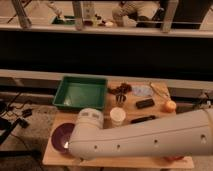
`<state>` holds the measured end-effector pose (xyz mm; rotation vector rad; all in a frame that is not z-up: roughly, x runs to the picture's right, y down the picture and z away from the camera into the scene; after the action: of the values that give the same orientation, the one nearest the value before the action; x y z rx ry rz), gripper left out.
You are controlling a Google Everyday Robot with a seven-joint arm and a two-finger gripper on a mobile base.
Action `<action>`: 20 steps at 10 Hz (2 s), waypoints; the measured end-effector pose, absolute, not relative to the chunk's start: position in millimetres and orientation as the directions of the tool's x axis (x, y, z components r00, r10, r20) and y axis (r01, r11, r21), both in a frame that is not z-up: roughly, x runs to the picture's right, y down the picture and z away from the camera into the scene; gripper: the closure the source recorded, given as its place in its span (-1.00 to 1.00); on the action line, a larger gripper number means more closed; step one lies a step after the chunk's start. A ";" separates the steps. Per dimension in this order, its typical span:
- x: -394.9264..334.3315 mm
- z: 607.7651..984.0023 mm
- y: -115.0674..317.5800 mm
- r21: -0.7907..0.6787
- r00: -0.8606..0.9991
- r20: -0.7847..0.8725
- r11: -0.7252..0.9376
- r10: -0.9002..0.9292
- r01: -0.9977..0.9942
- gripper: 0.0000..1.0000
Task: Place fork in purple bowl
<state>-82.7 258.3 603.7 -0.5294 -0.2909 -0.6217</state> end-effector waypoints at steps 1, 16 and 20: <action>-85.5 608.9 256.4 -0.381 0.781 0.403 0.688 -0.477 0.617 0.95; -143.6 669.5 227.8 -0.314 0.730 0.524 0.698 -0.438 0.644 0.95; -169.4 673.9 232.1 -0.309 0.694 0.569 0.667 -0.441 0.677 0.95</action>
<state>-169.4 232.1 673.9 -0.5352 -0.4780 -0.6586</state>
